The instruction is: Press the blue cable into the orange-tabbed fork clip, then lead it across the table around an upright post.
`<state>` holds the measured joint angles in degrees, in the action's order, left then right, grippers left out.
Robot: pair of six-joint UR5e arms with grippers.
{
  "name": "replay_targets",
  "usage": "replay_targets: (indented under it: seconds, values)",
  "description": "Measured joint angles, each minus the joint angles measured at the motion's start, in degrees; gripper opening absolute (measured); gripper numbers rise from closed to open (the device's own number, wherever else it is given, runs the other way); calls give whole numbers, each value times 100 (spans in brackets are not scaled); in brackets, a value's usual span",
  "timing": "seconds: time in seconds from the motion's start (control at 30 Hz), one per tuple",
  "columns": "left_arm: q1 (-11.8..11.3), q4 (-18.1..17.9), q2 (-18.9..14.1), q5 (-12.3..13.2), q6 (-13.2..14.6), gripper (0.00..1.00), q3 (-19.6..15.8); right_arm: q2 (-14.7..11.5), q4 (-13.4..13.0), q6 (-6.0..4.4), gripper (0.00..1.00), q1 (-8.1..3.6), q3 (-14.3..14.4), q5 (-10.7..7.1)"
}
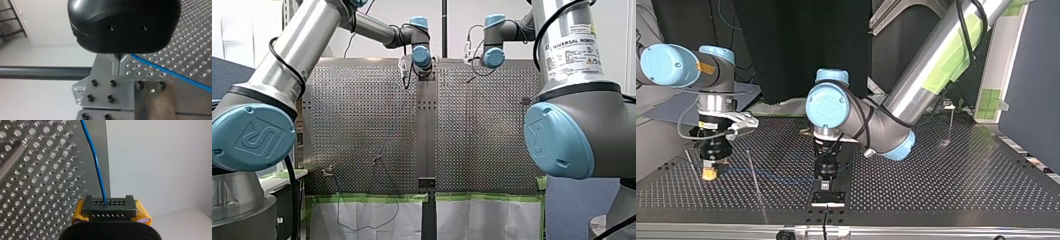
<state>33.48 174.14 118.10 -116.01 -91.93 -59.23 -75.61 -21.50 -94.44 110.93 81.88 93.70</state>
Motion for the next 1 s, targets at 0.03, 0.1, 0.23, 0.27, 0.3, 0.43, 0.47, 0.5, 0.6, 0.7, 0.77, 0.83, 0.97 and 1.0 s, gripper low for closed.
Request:
replay_targets:
  seconds: [0.03,0.1,0.23,0.27,0.3,0.43,0.47,0.5,0.6,0.7,0.77,0.83,0.97,1.0]
  values:
    - [28,51,53,-16,3,0,50,-1,5,1,0,-17,0,0]
    - [79,134,140,-35,0,0,138,-2,16,11,0,-58,0,0]
    - [165,316,292,-47,-79,0,367,-2,36,22,0,-145,0,-3]
    - [177,337,310,-45,-92,0,417,-2,38,20,0,-172,0,-4]
    - [189,354,329,-42,-102,0,468,-2,39,16,0,-190,0,-5]
    - [255,490,481,-26,-122,0,710,-3,41,0,0,-265,0,-8]
    - [272,524,513,-25,-124,0,764,-2,43,-2,0,-286,0,-8]
    - [289,547,538,-24,-126,0,820,0,44,-3,0,-305,0,-9]
    - [336,574,592,-15,-142,0,997,1,46,-5,0,-372,0,-10]
    - [365,604,670,-6,-168,0,1169,4,42,-6,0,-439,1,-21]
    - [386,631,725,2,-177,0,1291,9,40,-6,0,-483,2,-34]
    - [404,645,764,15,-185,0,1398,12,38,-6,0,-519,2,-44]
    - [421,652,829,43,-219,0,1499,20,33,-6,0,-607,1,-58]
    - [422,652,843,51,-224,0,1512,26,32,-8,0,-626,2,-64]
